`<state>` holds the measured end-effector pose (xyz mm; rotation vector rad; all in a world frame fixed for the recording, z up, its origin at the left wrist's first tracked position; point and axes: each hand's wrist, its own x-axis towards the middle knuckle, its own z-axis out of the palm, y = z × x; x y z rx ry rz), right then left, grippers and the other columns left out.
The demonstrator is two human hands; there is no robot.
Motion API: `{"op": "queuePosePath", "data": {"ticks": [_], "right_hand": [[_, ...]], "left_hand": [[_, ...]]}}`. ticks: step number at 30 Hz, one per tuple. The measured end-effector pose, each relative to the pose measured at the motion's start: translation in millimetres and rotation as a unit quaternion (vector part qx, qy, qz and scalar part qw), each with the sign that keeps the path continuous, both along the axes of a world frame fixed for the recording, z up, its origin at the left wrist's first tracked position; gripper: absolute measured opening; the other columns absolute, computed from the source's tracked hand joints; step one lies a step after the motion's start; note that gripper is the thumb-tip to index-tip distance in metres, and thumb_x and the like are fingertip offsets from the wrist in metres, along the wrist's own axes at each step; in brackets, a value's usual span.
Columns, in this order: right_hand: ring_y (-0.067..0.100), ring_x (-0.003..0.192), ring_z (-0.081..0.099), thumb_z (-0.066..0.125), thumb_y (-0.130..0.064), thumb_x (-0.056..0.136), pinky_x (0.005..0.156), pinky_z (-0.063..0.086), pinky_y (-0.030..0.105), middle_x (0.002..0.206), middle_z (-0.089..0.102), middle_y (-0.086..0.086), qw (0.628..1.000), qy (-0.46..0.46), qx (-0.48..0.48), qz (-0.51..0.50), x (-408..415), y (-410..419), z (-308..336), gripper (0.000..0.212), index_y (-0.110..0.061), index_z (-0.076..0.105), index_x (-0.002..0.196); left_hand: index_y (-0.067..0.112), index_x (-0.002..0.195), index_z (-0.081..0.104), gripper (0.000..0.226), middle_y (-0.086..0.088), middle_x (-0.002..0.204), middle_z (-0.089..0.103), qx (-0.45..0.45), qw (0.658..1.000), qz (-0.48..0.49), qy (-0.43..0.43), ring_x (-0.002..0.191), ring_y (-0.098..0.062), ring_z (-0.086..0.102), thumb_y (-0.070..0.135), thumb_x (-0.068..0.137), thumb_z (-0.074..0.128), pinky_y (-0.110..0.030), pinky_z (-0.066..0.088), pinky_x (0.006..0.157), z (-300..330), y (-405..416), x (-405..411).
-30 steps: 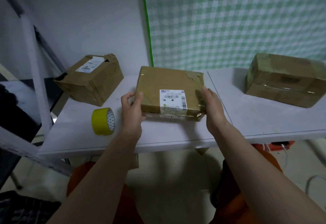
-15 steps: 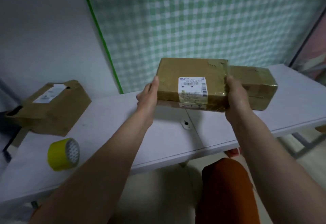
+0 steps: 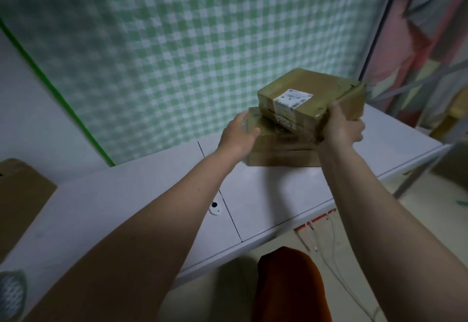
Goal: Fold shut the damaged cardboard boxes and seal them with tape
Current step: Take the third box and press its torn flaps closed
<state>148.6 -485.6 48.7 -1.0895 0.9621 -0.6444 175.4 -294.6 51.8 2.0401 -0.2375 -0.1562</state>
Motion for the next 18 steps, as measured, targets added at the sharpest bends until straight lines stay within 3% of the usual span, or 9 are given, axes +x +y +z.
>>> {"op": "queuePosePath", "data": {"ticks": [5, 7, 10, 12, 13, 14, 16, 18], "right_hand": [[0.028, 0.108, 0.057, 0.06, -0.05, 0.072, 0.092, 0.051, 0.043, 0.138, 0.043, 0.007, 0.999, -0.001, 0.036, 0.017, -6, 3, -14, 0.075, -0.015, 0.043, 0.136], [0.028, 0.105, 0.057, 0.053, -0.046, 0.075, 0.093, 0.05, 0.044, 0.133, 0.047, 0.007, 1.0, 0.017, 0.024, 0.0, -12, 5, -20, 0.066, -0.014, 0.047, 0.132], [0.032, 0.106, 0.054, 0.047, -0.023, 0.086, 0.092, 0.049, 0.044, 0.128, 0.049, 0.011, 0.995, 0.103, -0.012, 0.011, -28, 23, -35, 0.043, -0.008, 0.05, 0.126], [0.032, 0.092, 0.053, 0.045, -0.015, 0.082, 0.08, 0.05, 0.04, 0.108, 0.056, 0.013, 0.985, 0.115, -0.076, 0.101, -41, 52, -48, 0.031, -0.01, 0.056, 0.111], [0.031, 0.088, 0.052, 0.047, -0.015, 0.082, 0.075, 0.048, 0.037, 0.101, 0.056, 0.012, 0.969, 0.125, -0.133, 0.168, -49, 70, -53, 0.023, -0.012, 0.056, 0.103], [0.03, 0.093, 0.053, 0.05, -0.018, 0.085, 0.08, 0.048, 0.037, 0.104, 0.056, 0.012, 0.939, 0.144, -0.2, 0.241, -52, 87, -59, 0.02, -0.012, 0.056, 0.103], [0.031, 0.114, 0.049, 0.054, -0.026, 0.089, 0.097, 0.042, 0.043, 0.125, 0.051, 0.013, 0.848, 0.185, -0.343, 0.359, -54, 119, -72, 0.033, -0.011, 0.054, 0.119], [0.032, 0.124, 0.039, 0.053, -0.027, 0.092, 0.103, 0.035, 0.042, 0.136, 0.041, 0.012, 0.773, 0.205, -0.439, 0.409, -52, 151, -75, 0.04, -0.012, 0.048, 0.128]], "left_hand": [[0.024, 0.146, 0.036, 0.055, -0.001, 0.15, 0.037, 0.037, 0.999, 0.011, 0.005, 0.136, -0.02, 0.036, 0.028, 0.095, 0.055, -0.029, 0.035, 0.1, -17, -2, -3], [0.022, 0.144, 0.039, 0.052, -0.001, 0.148, 0.039, 0.07, 0.997, 0.017, -0.003, 0.134, -0.021, 0.038, 0.029, 0.095, 0.055, -0.028, 0.036, 0.099, -25, 7, -6], [0.02, 0.141, 0.043, 0.05, -0.005, 0.146, 0.04, 0.206, 0.978, 0.009, -0.044, 0.136, -0.025, 0.033, 0.034, 0.094, 0.054, -0.035, 0.033, 0.107, -36, 32, -12], [0.02, 0.139, 0.045, 0.047, -0.004, 0.146, 0.039, 0.313, 0.946, -0.01, -0.086, 0.136, -0.026, 0.029, 0.035, 0.095, 0.053, -0.037, 0.031, 0.108, -46, 55, -20], [0.02, 0.137, 0.046, 0.046, -0.004, 0.146, 0.038, 0.341, 0.935, -0.015, -0.096, 0.136, -0.024, 0.028, 0.035, 0.095, 0.052, -0.036, 0.03, 0.108, -50, 67, -25], [0.02, 0.136, 0.048, 0.044, -0.003, 0.145, 0.038, 0.356, 0.929, -0.016, -0.097, 0.135, -0.024, 0.029, 0.035, 0.095, 0.052, -0.036, 0.03, 0.108, -55, 81, -30], [0.019, 0.135, 0.05, 0.043, -0.004, 0.145, 0.039, 0.372, 0.924, -0.004, -0.091, 0.135, -0.023, 0.03, 0.035, 0.095, 0.052, -0.035, 0.03, 0.107, -61, 109, -40], [0.02, 0.133, 0.052, 0.042, -0.004, 0.145, 0.039, 0.384, 0.919, 0.017, -0.088, 0.134, -0.023, 0.031, 0.037, 0.094, 0.053, -0.034, 0.03, 0.106, -66, 142, -50]]}}
